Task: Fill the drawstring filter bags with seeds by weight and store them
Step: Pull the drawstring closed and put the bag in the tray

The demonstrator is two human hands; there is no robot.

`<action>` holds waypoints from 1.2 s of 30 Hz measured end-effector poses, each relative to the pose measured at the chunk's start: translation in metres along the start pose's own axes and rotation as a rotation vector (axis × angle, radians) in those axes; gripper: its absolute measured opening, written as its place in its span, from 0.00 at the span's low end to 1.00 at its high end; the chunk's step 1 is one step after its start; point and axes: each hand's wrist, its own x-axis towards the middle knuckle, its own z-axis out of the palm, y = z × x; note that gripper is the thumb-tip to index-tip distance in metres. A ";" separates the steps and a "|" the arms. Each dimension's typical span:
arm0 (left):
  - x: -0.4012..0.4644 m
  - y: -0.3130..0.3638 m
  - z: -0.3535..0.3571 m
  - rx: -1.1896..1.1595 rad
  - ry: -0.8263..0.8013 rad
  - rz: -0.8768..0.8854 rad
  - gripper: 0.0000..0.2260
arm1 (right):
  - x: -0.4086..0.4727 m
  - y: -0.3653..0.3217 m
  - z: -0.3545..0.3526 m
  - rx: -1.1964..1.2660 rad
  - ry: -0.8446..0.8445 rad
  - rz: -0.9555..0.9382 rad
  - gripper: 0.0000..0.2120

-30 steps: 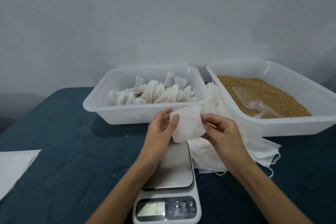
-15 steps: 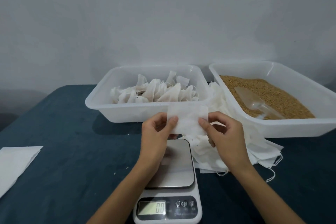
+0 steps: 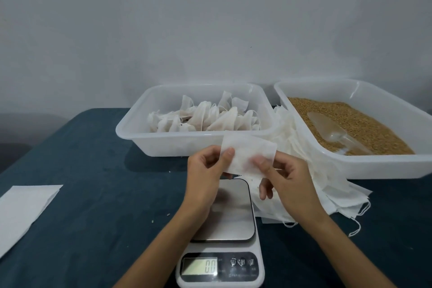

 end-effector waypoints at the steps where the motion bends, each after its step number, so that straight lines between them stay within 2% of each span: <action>1: 0.000 0.000 0.000 -0.004 0.008 0.000 0.07 | -0.001 0.000 0.000 0.000 0.011 -0.003 0.07; 5: 0.002 0.002 -0.001 -0.019 0.052 -0.032 0.05 | 0.000 -0.001 -0.003 -0.001 0.071 0.004 0.11; 9: 0.002 0.003 -0.001 -0.032 0.028 -0.087 0.04 | -0.001 0.000 -0.005 -0.070 0.128 -0.064 0.25; 11: 0.003 0.002 -0.002 -0.031 0.024 -0.095 0.04 | -0.003 -0.003 -0.004 -0.119 0.125 -0.109 0.27; 16: 0.000 0.003 -0.002 0.134 0.040 -0.002 0.02 | -0.004 -0.007 -0.005 -0.217 0.215 -0.156 0.18; 18: -0.003 0.007 -0.001 0.235 0.054 0.129 0.02 | -0.004 -0.008 -0.007 -0.213 0.250 -0.143 0.17; 19: -0.006 0.010 0.000 0.330 0.041 0.230 0.06 | -0.003 -0.009 -0.008 -0.218 0.251 -0.140 0.16; 21: -0.013 0.013 0.001 0.543 -0.119 0.396 0.23 | -0.002 -0.010 -0.008 -0.236 0.207 -0.136 0.16; 23: -0.018 0.010 0.004 0.688 -0.353 0.390 0.39 | -0.003 -0.013 -0.007 -0.232 0.113 -0.109 0.16; 24: -0.021 0.009 0.007 0.729 -0.424 0.363 0.43 | -0.003 -0.014 -0.007 -0.224 0.060 -0.080 0.16; 25: -0.022 0.007 0.010 0.739 -0.450 0.343 0.42 | -0.004 -0.016 -0.008 -0.218 0.014 -0.051 0.18; 28: -0.022 0.006 0.010 0.674 -0.388 0.425 0.28 | -0.002 -0.026 -0.019 -0.267 -0.086 -0.019 0.32; 30: -0.022 0.008 0.008 0.655 -0.367 0.456 0.23 | 0.001 -0.035 -0.026 -0.332 -0.147 -0.053 0.39; 32: -0.024 0.008 0.012 0.628 -0.394 0.439 0.24 | 0.005 -0.047 -0.031 -0.379 -0.202 -0.053 0.41; 36: -0.030 0.010 0.017 0.549 -0.409 0.396 0.28 | 0.010 -0.067 -0.021 -0.414 -0.322 0.076 0.49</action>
